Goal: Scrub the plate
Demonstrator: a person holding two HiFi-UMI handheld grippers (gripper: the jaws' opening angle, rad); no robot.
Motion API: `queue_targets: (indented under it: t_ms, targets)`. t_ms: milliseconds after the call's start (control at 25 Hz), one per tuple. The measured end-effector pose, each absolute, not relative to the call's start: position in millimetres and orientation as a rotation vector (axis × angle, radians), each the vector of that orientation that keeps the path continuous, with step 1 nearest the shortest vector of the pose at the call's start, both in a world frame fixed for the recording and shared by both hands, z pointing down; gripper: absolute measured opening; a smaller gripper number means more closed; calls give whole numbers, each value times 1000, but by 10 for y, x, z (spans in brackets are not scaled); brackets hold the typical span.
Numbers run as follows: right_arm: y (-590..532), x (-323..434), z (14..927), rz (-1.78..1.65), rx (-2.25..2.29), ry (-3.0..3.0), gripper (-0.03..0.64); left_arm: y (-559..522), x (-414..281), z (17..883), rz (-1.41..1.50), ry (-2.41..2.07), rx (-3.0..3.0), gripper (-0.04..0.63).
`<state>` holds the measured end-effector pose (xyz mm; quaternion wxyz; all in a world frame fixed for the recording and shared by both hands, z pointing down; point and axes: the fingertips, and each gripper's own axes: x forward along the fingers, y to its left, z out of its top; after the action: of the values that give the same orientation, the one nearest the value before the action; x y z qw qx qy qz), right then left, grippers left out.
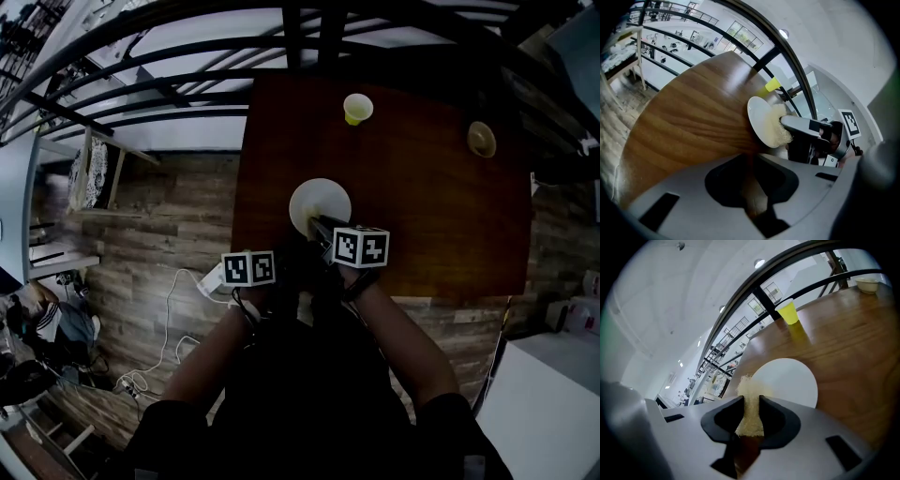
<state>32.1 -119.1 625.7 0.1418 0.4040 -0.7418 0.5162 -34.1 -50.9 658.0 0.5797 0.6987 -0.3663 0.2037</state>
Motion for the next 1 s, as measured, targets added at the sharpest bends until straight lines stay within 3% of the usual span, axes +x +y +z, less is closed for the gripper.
queue_targets:
  t_ms: [560,800,1000]
  targets:
    - [-1110,984,6185,1497,1293,-2120,110,-473,-231,6567,529,-877,1659,60]
    - [-1099,1034,6145,1489,1315,-2116,110,-837,-260,6389,299,-904,1641,61]
    - [-1086,798,6155,1492,1267,-2129,109,-1045,-185,6415,268,-886,1613,63]
